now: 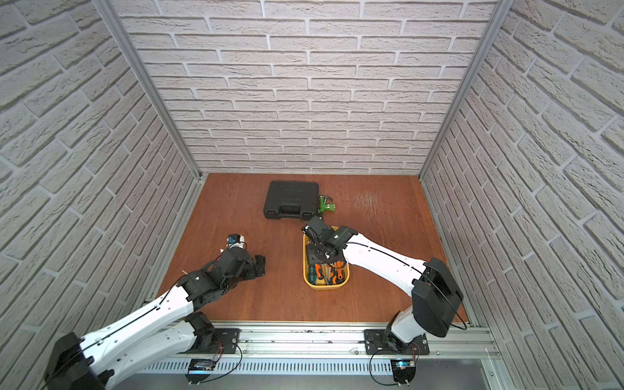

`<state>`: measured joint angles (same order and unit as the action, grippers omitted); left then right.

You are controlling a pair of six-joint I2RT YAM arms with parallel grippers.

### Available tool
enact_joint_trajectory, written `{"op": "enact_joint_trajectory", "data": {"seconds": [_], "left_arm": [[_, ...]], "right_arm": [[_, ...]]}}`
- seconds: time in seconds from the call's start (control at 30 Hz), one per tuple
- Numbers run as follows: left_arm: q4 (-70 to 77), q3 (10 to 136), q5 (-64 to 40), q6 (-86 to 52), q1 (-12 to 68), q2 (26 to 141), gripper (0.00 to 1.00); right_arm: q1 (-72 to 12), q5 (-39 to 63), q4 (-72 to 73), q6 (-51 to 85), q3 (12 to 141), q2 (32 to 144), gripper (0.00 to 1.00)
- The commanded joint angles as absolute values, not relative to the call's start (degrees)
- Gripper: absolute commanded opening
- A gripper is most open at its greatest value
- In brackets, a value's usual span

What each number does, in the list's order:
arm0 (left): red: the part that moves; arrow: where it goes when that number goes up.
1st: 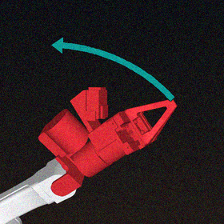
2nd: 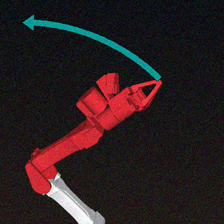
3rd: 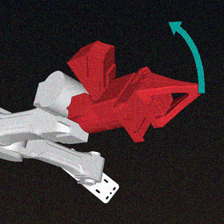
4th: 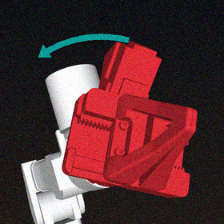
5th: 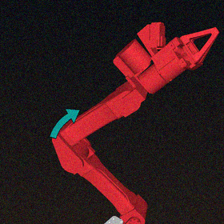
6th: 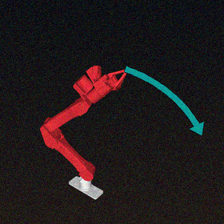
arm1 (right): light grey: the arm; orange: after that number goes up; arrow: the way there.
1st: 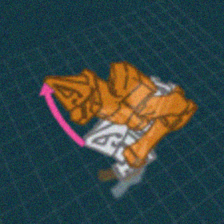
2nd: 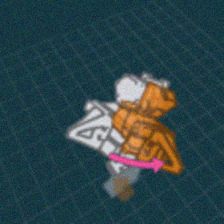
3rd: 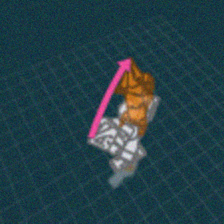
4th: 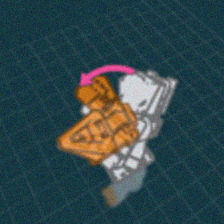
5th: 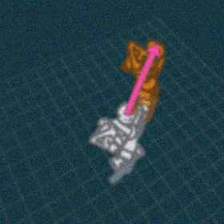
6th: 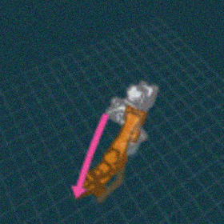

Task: Put the screwdriver on the desktop into the storage box
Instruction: Adjust the screwdriver in the storage box.

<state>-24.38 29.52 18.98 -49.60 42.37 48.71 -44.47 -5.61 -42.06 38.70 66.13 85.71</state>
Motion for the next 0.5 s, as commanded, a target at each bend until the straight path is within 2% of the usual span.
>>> {"op": "enact_joint_trajectory", "data": {"seconds": [0.0, 0.13, 0.3, 0.47], "left_arm": [[-23.63, 30.16, 18.82, -49.3, 42.06, 48.01, 0.98], [-24.15, 29.49, 19.07, -49.57, 42.1, 47.05, 0.98], [-24.17, 29.44, 19.34, -49.77, 42.08, 46.9, 0.98], [-24.52, 29.53, 19.36, -49.88, 42.04, 47.37, 0.98]], "right_arm": [[-44.82, -9.18, -39.89, 40.12, 64.14, 82.04, 0.51], [-44.65, -9.65, -38.04, 40.65, 61.9, 81.65, 0.24], [-44.65, -5.95, -33.5, 40.78, 61.0, 86.74, 0.11], [-44.67, -4.48, -30.87, 40.96, 62.05, 92.2, 0.1]]}}
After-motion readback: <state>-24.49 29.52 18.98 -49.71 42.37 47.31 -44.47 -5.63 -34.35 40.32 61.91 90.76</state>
